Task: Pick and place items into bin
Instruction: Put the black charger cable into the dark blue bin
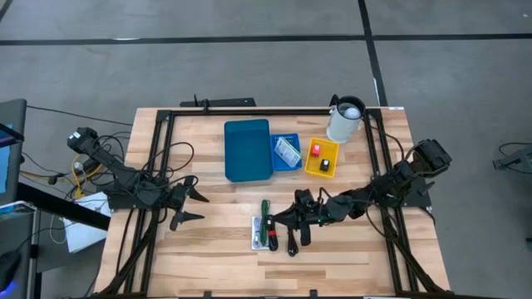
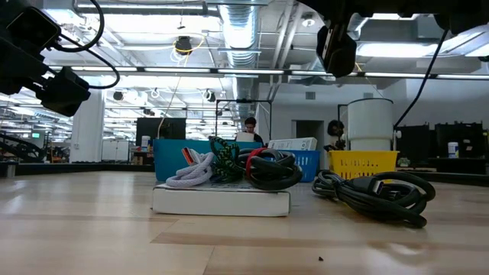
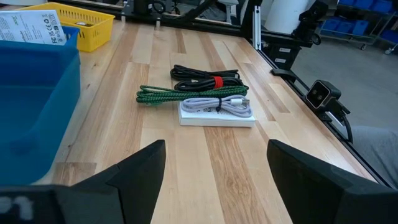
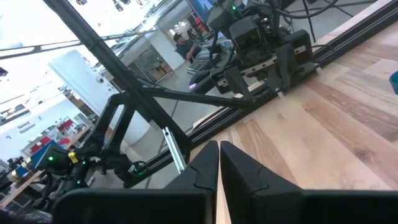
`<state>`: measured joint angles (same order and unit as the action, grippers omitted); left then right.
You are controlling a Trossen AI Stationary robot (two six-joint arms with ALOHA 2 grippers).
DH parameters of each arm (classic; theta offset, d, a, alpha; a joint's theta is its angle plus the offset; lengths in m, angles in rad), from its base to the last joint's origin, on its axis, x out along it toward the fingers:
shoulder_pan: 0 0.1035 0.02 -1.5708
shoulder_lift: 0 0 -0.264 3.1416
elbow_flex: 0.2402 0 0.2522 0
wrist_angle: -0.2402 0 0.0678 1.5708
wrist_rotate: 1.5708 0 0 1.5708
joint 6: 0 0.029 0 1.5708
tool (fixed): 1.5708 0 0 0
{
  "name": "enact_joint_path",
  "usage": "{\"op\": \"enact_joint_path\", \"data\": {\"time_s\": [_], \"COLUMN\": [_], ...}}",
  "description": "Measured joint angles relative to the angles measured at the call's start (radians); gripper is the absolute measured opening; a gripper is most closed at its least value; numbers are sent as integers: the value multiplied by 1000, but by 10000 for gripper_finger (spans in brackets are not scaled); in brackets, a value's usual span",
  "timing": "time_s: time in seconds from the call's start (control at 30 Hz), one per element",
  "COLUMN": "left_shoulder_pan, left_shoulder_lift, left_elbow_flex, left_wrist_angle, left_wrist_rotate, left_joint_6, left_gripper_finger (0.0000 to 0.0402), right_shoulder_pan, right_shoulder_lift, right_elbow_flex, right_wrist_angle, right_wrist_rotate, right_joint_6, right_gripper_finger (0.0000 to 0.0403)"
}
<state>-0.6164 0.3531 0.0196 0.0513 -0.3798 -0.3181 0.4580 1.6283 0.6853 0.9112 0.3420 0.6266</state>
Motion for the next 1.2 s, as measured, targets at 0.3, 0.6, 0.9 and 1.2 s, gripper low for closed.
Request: {"op": "enact_joint_path", "data": {"time_s": [0.3,0.6,0.9,1.2], "left_shoulder_pan": [0,0,0,0], "left_shoulder_lift": [0,0,0,0], "left_elbow_flex": [0,0,0,0], "left_wrist_angle": [0,0,0,0], "left_wrist_rotate": [0,0,0,0], "left_joint_6": [0,0,0,0], "left_gripper_finger": [270,270,270,270], "right_shoulder_pan": [0,0,0,0], "right_shoulder_lift": [0,0,0,0], "right_elbow_flex": [0,0,6,227], "right_wrist_angle": [-1,-6,-51,-630], "right_wrist_rotate": [0,0,0,2], "right_joint_6": [1,1,27,103], "right_gripper_finger": [40,34,8,42]}}
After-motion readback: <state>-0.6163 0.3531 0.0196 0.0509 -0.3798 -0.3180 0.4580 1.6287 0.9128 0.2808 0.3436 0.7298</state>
